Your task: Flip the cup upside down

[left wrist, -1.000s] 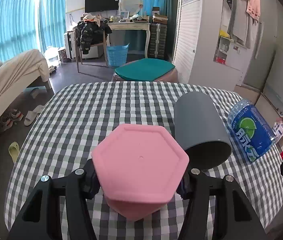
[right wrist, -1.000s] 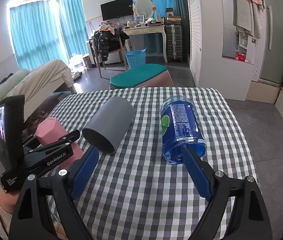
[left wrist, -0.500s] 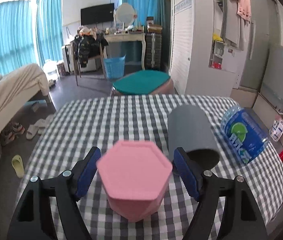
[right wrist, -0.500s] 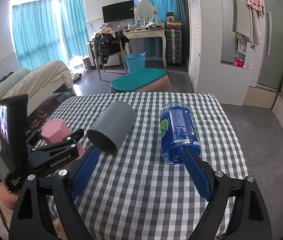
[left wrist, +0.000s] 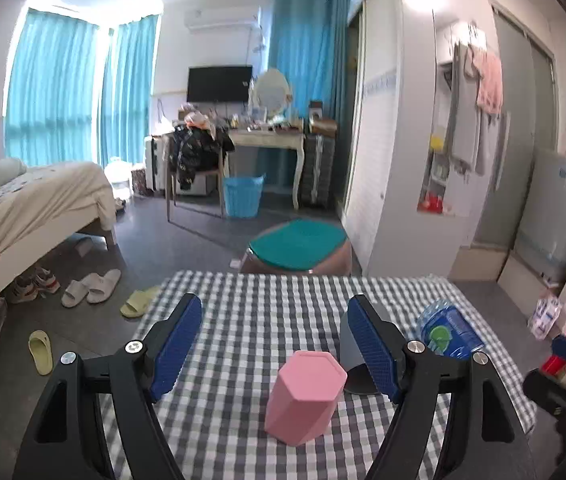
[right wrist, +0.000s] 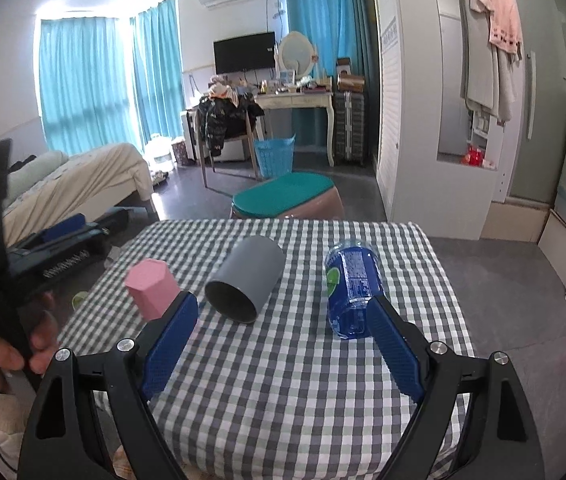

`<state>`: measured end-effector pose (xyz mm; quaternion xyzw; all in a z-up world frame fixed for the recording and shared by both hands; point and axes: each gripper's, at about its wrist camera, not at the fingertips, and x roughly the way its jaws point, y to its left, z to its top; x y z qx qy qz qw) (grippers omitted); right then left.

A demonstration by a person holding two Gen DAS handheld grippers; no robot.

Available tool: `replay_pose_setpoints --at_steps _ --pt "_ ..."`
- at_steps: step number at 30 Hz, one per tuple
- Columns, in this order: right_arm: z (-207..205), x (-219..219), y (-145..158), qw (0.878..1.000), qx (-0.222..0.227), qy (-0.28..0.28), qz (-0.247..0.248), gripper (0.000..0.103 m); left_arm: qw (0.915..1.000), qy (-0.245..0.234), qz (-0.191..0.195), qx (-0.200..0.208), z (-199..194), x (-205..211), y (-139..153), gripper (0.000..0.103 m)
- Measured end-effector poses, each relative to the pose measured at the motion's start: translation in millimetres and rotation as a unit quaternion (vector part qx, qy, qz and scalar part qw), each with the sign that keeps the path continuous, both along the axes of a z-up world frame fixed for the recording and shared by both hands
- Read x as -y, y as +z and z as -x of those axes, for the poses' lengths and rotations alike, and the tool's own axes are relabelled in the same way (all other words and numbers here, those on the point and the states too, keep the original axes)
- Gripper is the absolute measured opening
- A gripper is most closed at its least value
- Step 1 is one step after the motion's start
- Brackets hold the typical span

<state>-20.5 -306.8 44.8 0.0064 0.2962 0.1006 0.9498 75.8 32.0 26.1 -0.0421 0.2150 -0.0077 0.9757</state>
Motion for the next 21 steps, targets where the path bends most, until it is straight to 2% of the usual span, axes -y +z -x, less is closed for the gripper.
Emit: replay_pose_setpoints --at_steps 5,10,16,19,21 --pt "23.3 -10.2 5.7 1.0 0.015 0.004 0.005 0.086 0.9998 -0.006 0.004 0.021 35.5 -10.8 12.8 0.078" --pt "46.1 -24.9 7.1 0.999 0.032 0.013 0.008 0.086 0.9995 -0.002 0.001 0.031 68.9 -20.6 10.8 0.078" --pt "58.9 -40.8 -3.0 0.999 0.041 0.02 0.01 0.086 0.9988 0.029 -0.019 0.033 93.7 -33.3 -8.6 0.078" --pt "57.3 -47.5 -13.4 0.999 0.043 0.021 0.013 0.086 0.9991 0.025 -0.022 0.025 102.0 -33.3 -24.4 0.078" --pt "55.6 -53.0 -22.4 0.999 0.038 0.021 0.014 0.086 0.9994 0.022 -0.02 0.018 106.7 -31.9 -37.3 0.085"
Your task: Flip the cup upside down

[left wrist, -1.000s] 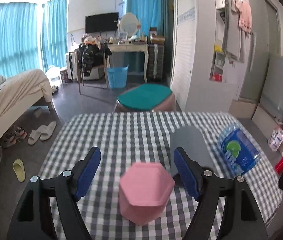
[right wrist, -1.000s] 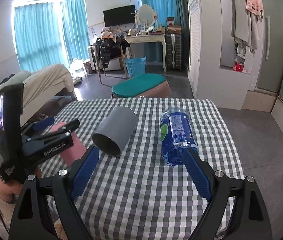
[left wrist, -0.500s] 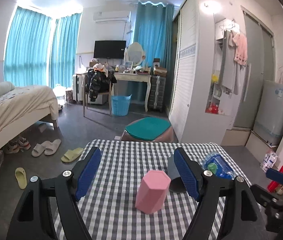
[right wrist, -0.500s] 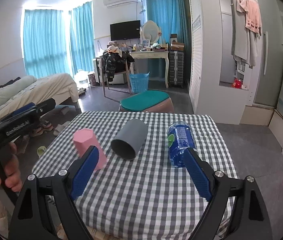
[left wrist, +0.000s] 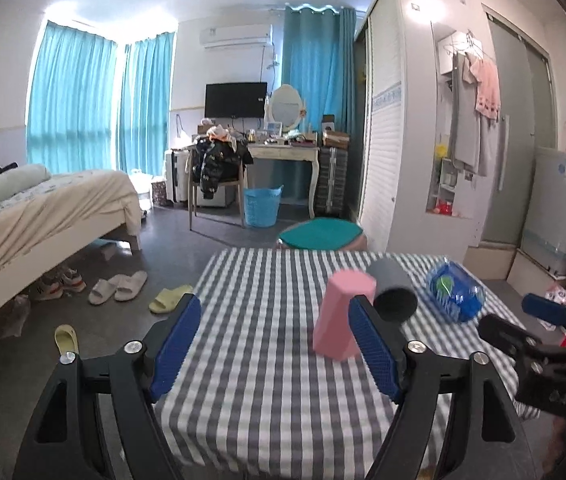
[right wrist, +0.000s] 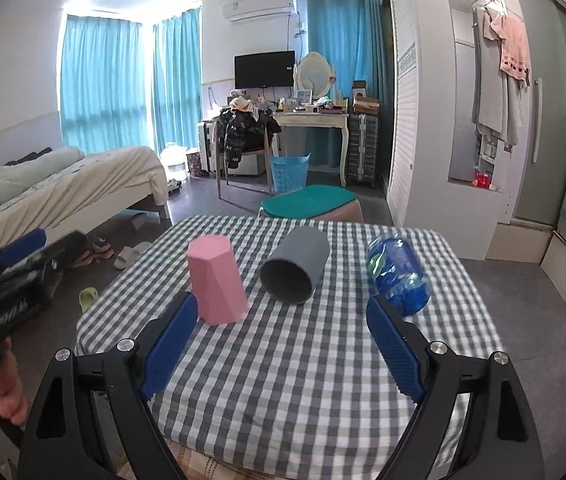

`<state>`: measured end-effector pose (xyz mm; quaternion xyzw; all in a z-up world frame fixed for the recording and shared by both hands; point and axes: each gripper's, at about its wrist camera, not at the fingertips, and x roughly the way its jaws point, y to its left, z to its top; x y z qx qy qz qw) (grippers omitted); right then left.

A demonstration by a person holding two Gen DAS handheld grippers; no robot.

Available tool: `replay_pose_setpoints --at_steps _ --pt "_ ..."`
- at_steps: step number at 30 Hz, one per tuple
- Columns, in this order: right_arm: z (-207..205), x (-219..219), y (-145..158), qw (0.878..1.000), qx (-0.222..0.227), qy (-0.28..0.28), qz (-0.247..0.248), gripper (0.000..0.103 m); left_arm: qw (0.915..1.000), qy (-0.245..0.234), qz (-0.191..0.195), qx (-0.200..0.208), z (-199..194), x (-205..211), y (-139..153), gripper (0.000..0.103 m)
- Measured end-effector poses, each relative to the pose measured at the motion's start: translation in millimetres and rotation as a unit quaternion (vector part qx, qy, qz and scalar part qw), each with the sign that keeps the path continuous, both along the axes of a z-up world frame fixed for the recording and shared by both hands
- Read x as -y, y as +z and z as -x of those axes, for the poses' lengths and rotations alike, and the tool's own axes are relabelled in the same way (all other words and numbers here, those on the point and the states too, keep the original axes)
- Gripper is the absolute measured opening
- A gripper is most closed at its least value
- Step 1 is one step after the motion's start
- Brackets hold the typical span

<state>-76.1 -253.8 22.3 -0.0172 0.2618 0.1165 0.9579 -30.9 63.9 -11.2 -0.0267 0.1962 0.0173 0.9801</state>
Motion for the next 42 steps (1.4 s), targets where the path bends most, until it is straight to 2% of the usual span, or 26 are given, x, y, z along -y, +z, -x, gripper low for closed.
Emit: replay_pose_setpoints --at_steps 3,7,11,25,42 --pt "-3.1 -4.0 -10.6 1.0 -0.008 -0.002 0.005 0.086 0.9999 -0.003 0.006 -0.009 3.9 -3.9 -15.2 0.089" --pt "-6.1 -5.5 -22.0 1.0 -0.013 -0.01 0.003 0.103 0.9997 0.011 0.008 -0.022 -0.5 -11.1 -23.2 0.091" --pt "-9.9 -5.7 -25.4 1.0 -0.01 -0.01 0.001 0.103 0.9996 0.017 0.012 -0.02 1.7 -20.0 -26.7 0.093" --pt "-13.0 -5.2 -24.8 1.0 -0.007 -0.016 0.002 0.103 0.9996 0.013 -0.007 -0.023 -0.2 -13.1 -24.4 0.097" --pt "-8.9 0.3 -23.8 1.0 0.003 -0.022 0.0 0.103 0.9997 0.009 -0.007 -0.02 2.8 -9.1 -22.8 0.098"
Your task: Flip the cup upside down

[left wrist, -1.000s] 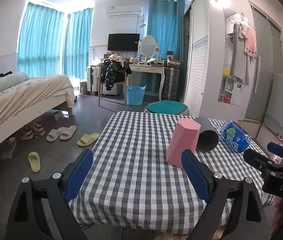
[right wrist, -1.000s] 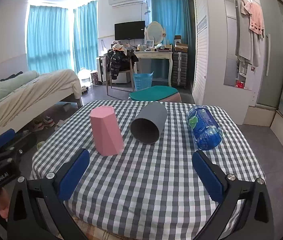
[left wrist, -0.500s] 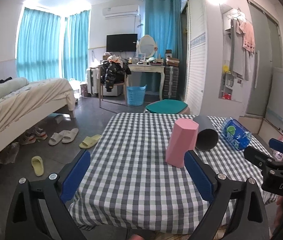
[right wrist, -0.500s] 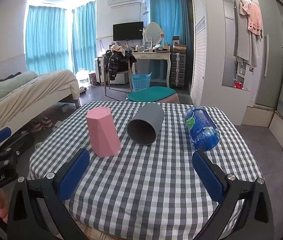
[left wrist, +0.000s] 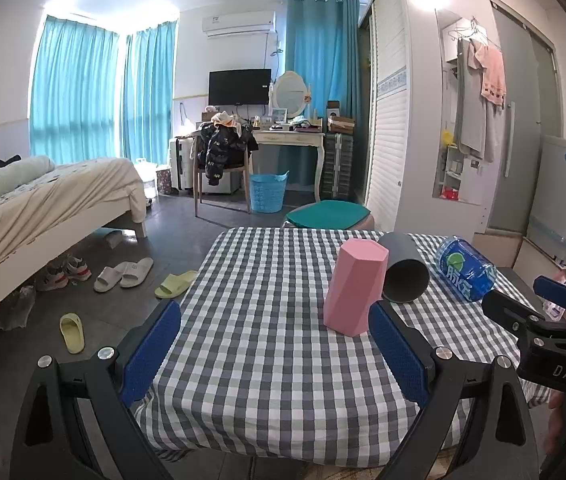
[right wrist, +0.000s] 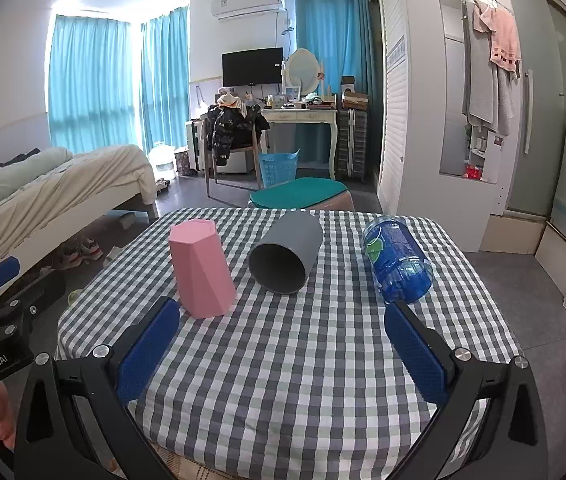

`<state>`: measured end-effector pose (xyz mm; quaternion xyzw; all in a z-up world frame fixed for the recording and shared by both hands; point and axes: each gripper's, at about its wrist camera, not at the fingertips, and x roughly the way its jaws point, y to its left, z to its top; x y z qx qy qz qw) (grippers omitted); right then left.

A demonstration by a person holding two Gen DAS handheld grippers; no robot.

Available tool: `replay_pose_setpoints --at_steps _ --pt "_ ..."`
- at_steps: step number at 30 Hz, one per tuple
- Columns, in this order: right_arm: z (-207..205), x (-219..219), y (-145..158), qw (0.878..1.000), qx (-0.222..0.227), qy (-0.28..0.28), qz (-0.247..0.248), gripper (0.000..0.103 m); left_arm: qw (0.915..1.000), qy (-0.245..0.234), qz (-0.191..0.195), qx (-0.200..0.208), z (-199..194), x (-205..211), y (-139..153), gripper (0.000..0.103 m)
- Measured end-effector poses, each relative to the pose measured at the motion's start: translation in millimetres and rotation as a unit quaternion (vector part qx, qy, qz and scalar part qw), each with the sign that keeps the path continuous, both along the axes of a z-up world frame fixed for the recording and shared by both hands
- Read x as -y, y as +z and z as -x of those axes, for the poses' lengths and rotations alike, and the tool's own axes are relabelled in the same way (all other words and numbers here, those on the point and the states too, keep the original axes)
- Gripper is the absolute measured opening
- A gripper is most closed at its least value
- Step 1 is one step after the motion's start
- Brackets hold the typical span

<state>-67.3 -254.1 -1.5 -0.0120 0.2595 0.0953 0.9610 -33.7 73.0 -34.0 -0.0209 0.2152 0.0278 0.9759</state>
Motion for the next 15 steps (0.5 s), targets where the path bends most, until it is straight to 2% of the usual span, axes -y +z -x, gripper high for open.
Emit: replay_pose_setpoints --at_steps 15 --pt "1.8 -0.1 0.0 1.0 0.0 0.0 0.0 0.103 1.0 0.0 0.0 -0.003 1.0 2.7 -0.8 0.098"
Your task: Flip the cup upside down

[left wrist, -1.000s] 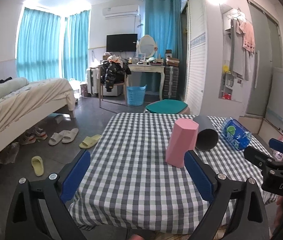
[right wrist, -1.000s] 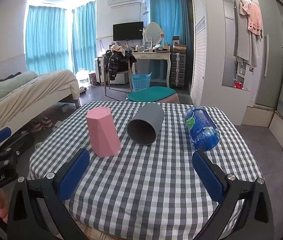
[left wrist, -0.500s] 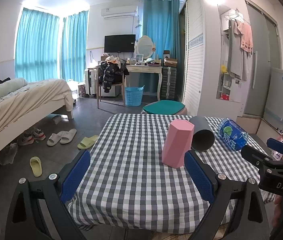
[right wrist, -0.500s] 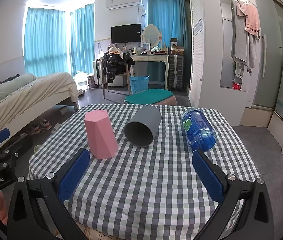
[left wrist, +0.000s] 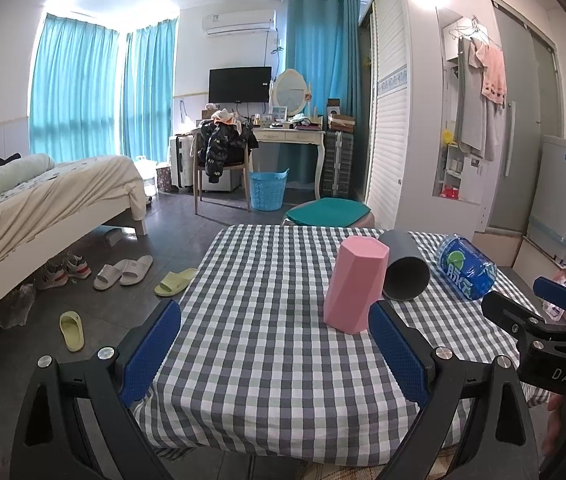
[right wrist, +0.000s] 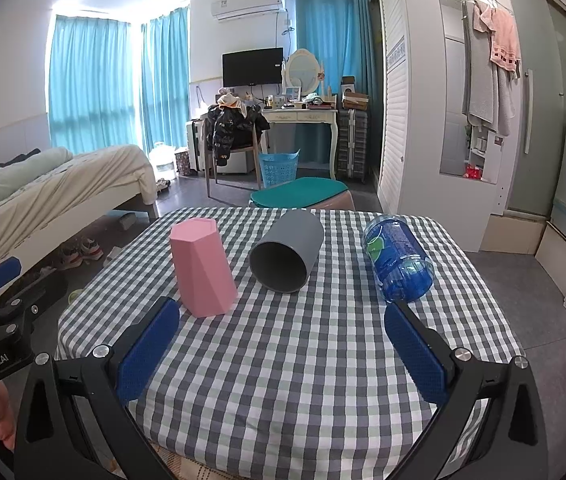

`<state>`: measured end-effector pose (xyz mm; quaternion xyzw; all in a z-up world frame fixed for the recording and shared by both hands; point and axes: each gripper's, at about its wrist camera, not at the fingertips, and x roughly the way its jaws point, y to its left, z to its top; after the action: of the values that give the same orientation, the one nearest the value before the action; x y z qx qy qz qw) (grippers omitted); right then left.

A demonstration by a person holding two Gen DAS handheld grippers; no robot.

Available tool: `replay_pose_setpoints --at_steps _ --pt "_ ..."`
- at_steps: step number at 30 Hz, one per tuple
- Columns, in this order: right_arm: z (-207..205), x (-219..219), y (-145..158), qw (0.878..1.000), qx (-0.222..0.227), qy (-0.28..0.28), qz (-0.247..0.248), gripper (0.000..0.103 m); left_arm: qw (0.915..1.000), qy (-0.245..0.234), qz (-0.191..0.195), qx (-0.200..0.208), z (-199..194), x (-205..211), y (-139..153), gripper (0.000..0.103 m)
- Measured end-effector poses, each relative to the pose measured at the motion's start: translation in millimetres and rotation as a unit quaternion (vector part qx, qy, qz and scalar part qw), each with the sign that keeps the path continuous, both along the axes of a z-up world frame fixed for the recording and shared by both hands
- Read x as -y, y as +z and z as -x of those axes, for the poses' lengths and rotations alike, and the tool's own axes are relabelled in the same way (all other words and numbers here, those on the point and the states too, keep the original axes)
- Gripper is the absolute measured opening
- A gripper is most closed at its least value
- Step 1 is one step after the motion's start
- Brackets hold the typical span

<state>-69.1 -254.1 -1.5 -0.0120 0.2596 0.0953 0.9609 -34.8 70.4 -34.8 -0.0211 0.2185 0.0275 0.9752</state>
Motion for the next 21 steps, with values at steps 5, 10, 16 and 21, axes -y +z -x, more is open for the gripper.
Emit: replay_pose_setpoints --at_steps 5,10,16,21 --pt "0.4 0.3 -0.2 1.0 -0.001 0.0 0.0 0.103 1.0 0.001 0.0 0.0 -0.1 0.1 -0.1 0.098" --pt "0.5 0.7 0.0 1.0 -0.001 0.0 -0.001 0.103 1.0 0.003 -0.001 -0.001 -1.1 -0.6 -0.7 0.098" --pt "0.5 0.6 -0.4 1.0 -0.003 0.001 0.0 0.103 1.0 0.002 -0.002 -0.001 -0.8 -1.2 -1.2 0.098" --pt "0.9 0.2 -1.6 1.0 -0.004 0.0 0.0 0.103 1.0 0.002 -0.002 -0.002 -1.1 -1.3 -1.7 0.098"
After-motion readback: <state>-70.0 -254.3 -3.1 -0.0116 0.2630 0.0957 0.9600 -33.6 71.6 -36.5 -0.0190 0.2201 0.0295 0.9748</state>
